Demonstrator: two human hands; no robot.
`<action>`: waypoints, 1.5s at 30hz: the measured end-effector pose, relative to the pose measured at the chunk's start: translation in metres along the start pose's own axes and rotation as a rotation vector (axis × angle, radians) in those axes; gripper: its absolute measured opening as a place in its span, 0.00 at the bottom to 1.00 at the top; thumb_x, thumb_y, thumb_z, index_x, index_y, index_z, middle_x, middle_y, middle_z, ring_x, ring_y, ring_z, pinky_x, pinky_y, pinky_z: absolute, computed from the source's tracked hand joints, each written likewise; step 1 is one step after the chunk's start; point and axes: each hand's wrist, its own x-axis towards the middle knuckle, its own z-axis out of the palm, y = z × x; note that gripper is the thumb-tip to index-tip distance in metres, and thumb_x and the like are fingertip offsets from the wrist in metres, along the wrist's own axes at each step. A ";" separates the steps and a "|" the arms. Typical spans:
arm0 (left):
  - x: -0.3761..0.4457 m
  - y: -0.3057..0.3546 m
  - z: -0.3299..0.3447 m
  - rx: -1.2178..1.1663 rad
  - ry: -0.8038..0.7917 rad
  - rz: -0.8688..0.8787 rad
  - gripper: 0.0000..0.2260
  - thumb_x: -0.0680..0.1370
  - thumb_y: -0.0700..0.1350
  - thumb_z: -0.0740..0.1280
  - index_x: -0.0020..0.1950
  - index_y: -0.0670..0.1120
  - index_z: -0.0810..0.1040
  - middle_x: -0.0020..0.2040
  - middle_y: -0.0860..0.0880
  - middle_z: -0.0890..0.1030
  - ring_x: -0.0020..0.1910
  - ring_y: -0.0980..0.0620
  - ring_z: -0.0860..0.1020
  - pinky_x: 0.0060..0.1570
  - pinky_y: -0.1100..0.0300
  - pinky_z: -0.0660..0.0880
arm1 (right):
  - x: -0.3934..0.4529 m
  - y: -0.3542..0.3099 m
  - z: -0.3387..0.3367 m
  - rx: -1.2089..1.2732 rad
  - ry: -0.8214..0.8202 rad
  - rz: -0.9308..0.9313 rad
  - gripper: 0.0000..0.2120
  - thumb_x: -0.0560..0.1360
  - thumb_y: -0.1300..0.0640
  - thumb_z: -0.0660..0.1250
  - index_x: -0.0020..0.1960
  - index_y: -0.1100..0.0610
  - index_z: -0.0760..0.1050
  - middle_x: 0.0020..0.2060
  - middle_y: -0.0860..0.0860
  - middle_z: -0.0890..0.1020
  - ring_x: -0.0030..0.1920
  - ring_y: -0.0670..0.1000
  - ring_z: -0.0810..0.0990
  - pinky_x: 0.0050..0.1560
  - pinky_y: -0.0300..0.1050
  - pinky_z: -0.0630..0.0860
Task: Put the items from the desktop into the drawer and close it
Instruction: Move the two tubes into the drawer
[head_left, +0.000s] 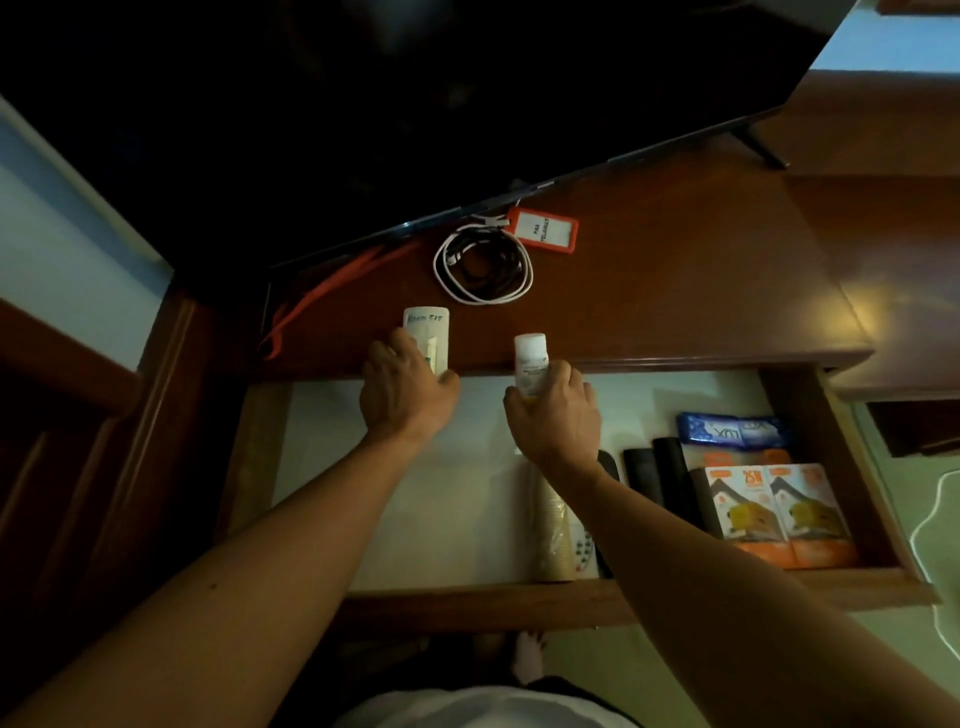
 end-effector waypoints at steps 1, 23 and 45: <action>-0.008 -0.002 0.003 0.005 0.007 0.015 0.30 0.73 0.57 0.71 0.67 0.45 0.64 0.63 0.39 0.71 0.60 0.38 0.74 0.43 0.50 0.75 | -0.008 0.005 0.003 0.030 -0.019 0.004 0.22 0.73 0.42 0.67 0.59 0.55 0.67 0.53 0.53 0.76 0.52 0.55 0.74 0.47 0.54 0.76; -0.089 -0.056 0.090 0.026 -0.474 -0.099 0.41 0.74 0.58 0.72 0.78 0.51 0.52 0.66 0.40 0.66 0.62 0.38 0.72 0.53 0.47 0.76 | -0.025 0.009 0.042 -0.240 -0.523 -0.150 0.33 0.71 0.51 0.74 0.67 0.55 0.58 0.58 0.60 0.73 0.49 0.62 0.80 0.41 0.51 0.78; -0.048 -0.063 0.093 0.020 -0.629 0.065 0.32 0.76 0.55 0.72 0.77 0.55 0.63 0.67 0.41 0.68 0.60 0.40 0.76 0.57 0.52 0.75 | -0.014 0.021 0.040 -0.688 -0.586 -0.492 0.21 0.77 0.40 0.65 0.63 0.53 0.76 0.60 0.53 0.76 0.64 0.57 0.69 0.61 0.54 0.68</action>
